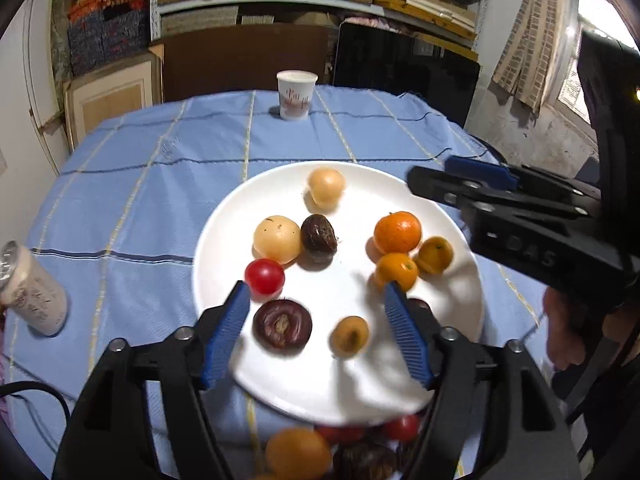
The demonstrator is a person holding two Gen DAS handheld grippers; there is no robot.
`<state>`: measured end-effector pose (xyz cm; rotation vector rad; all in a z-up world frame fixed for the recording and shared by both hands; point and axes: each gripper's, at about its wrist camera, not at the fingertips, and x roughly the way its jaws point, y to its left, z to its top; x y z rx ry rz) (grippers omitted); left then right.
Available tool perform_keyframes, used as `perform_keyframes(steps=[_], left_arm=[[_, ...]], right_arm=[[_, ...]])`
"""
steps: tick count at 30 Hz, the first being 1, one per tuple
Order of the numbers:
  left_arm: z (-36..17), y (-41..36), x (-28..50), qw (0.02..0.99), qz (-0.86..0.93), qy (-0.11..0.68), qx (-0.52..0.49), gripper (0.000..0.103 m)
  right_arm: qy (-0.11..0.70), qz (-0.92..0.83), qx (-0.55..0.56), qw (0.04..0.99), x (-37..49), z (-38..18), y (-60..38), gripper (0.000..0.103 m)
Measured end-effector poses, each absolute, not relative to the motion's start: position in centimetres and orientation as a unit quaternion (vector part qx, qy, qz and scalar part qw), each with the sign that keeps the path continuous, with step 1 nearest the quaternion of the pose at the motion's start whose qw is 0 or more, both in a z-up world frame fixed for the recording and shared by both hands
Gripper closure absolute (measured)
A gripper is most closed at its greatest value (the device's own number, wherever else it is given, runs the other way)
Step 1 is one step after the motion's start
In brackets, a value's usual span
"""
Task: Organize fruits
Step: 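Carry both fruits onto the white plate and open both tools to release them, then grasp a large orange with the left tool while the right tool grasps a dark purple fruit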
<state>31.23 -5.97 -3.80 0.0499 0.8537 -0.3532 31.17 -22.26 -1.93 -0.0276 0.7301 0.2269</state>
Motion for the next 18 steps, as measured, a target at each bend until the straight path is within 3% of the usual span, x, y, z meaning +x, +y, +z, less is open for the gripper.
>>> perform_keyframes(steps=[6, 11, 18], left_arm=[[-1.7, -3.5, 23.6, 0.907, -0.184, 0.377, 0.038, 0.015], [-3.0, -2.1, 18.5, 0.902, -0.185, 0.388, 0.046, 0.014], [-7.2, -2.2, 14.7, 0.888, -0.175, 0.419, 0.066, 0.014]], right_arm=[[0.369, 0.145, -0.014, 0.918, 21.4, -2.6, -21.9, 0.055], [0.391, 0.157, -0.048, 0.906, 15.1, -6.6, -19.1, 0.055], [0.417, 0.139, -0.054, 0.896, 14.4, -9.8, -16.6, 0.055]])
